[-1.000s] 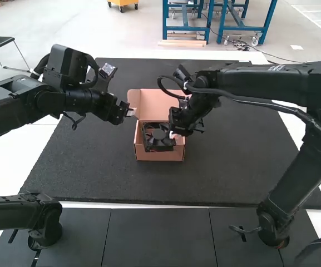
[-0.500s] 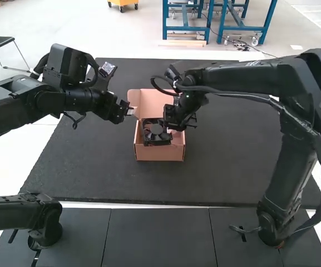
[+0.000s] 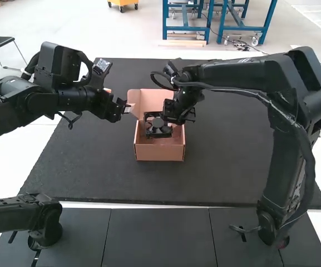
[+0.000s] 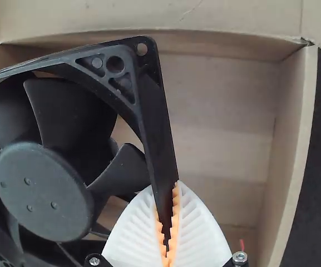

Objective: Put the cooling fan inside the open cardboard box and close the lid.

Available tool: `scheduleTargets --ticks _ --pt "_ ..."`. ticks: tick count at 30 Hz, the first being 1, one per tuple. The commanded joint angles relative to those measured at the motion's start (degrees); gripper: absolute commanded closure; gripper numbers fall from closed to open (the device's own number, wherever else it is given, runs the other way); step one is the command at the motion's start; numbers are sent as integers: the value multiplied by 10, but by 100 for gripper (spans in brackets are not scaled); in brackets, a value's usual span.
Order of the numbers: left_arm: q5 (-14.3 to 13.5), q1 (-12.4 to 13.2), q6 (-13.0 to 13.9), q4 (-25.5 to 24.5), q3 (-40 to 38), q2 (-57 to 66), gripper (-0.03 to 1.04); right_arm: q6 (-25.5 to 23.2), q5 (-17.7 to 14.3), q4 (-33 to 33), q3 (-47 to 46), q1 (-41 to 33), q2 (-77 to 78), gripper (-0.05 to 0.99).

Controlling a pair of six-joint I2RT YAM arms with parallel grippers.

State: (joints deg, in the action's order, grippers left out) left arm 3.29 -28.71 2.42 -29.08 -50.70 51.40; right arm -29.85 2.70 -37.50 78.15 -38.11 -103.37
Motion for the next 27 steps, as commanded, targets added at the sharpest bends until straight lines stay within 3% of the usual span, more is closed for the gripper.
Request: scheduleTargets --ticks 1,27 --pt "8 5 -6 2 5 -13 5 -5 -13 5 24 5 -1 96" --pt "8 5 -7 15 1 -19 5 18 -9 11 -23 5 -30 95"
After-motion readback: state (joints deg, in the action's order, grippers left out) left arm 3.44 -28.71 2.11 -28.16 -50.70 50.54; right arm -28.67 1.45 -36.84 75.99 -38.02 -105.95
